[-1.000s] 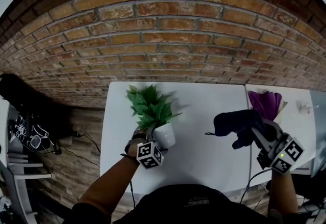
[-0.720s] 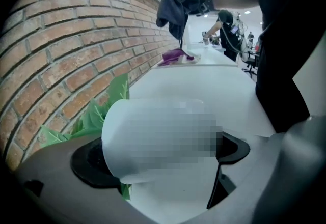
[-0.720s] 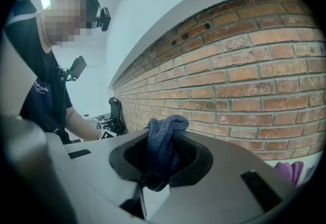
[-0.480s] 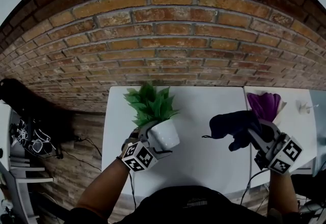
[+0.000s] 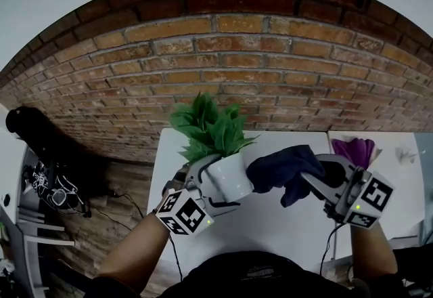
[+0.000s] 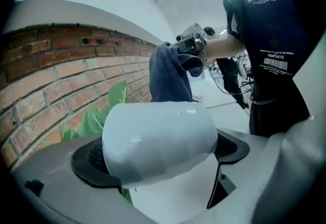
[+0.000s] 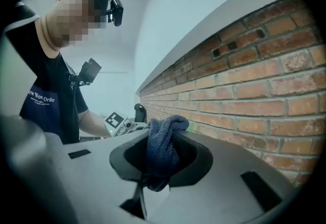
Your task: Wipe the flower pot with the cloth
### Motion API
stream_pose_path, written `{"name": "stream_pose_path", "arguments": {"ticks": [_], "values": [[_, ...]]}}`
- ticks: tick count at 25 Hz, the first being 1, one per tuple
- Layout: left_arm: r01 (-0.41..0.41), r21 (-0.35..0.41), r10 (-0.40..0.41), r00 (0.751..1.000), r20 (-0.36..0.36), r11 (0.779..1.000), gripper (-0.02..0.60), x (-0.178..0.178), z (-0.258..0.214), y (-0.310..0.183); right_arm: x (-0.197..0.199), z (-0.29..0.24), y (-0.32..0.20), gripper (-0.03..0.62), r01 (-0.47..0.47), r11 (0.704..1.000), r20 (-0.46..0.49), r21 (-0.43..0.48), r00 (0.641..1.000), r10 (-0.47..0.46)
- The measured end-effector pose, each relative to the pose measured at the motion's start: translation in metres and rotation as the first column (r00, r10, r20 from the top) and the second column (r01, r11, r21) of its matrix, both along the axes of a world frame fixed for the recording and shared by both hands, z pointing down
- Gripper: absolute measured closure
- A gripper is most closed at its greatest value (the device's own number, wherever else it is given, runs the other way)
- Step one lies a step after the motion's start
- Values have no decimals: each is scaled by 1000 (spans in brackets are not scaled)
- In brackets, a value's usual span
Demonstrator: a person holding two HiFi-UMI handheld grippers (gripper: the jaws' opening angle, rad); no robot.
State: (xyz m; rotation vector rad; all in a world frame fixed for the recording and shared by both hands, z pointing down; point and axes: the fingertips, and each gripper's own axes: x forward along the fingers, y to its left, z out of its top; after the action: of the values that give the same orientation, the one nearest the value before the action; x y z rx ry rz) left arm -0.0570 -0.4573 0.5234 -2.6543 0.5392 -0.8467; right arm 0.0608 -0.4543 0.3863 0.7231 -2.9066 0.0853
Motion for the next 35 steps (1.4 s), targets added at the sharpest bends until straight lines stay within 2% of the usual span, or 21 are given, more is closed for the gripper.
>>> {"name": "stream_pose_path", "arguments": {"ticks": [3, 8, 14, 17, 20, 26, 30, 35], "values": [[-21, 37, 20, 999, 34, 999, 5, 6, -23, 6, -33, -14, 6, 526, 70, 997, -31, 42, 997, -68], [-66, 103, 59, 996, 71, 993, 5, 20, -60, 21, -76, -29, 20, 528, 150, 982, -147, 118, 980, -132], [-125, 150, 108, 987, 116, 981, 6, 35, -84, 37, -94, -37, 20, 528, 119, 981, -243, 152, 967, -79], [-127, 158, 105, 985, 138, 979, 9, 40, -92, 35, -96, -39, 18, 528, 95, 982, -278, 164, 959, -46], [-114, 173, 90, 986, 143, 978, 14, 44, -102, 30, -103, -41, 27, 528, 120, 976, -302, 180, 951, -62], [-108, 223, 84, 990, 115, 969, 23, 45, -118, 29, -113, -40, 54, 527, 198, 962, -338, 189, 933, -125], [-80, 236, 67, 996, 62, 968, 26, 37, -132, 28, -106, -35, 68, 528, 236, 957, -354, 166, 920, -166], [-89, 250, 91, 996, 5, 964, 29, 31, -148, 36, -80, -39, 62, 528, 176, 978, -282, 115, 949, -137]]}}
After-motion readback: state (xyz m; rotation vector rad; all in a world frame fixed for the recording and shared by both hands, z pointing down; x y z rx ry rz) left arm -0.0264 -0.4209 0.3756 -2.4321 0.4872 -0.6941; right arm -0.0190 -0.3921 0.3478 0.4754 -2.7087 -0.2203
